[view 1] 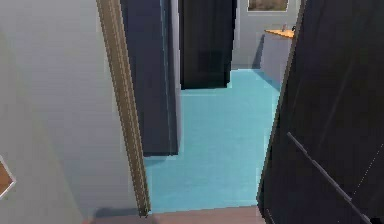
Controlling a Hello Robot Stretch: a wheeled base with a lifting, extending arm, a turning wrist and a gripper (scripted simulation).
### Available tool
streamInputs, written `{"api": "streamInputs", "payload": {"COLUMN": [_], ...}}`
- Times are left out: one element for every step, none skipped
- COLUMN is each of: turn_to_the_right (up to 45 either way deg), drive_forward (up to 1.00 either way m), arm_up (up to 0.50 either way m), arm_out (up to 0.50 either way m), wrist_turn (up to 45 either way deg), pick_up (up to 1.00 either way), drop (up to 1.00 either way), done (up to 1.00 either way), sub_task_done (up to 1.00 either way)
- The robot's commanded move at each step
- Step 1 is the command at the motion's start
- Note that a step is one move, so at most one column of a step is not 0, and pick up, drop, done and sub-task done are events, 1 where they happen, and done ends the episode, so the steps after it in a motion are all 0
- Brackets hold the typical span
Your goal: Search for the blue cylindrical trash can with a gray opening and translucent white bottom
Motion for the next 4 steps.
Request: {"api": "streamInputs", "payload": {"turn_to_the_right": [6.0, 0.0, 6.0, 0.0], "drive_forward": [0.00, 1.00, 0.00, 0.35], "arm_up": [0.00, 0.00, 0.00, 0.00], "arm_out": [0.00, 0.00, 0.00, 0.00], "wrist_turn": [0.0, 0.0, 0.0, 0.0], "pick_up": [0.00, 0.00, 0.00, 0.00], "drop": [0.00, 0.00, 0.00, 0.00], "done": [0.00, 0.00, 0.00, 0.00], "sub_task_done": [0.00, 0.00, 0.00, 0.00]}}
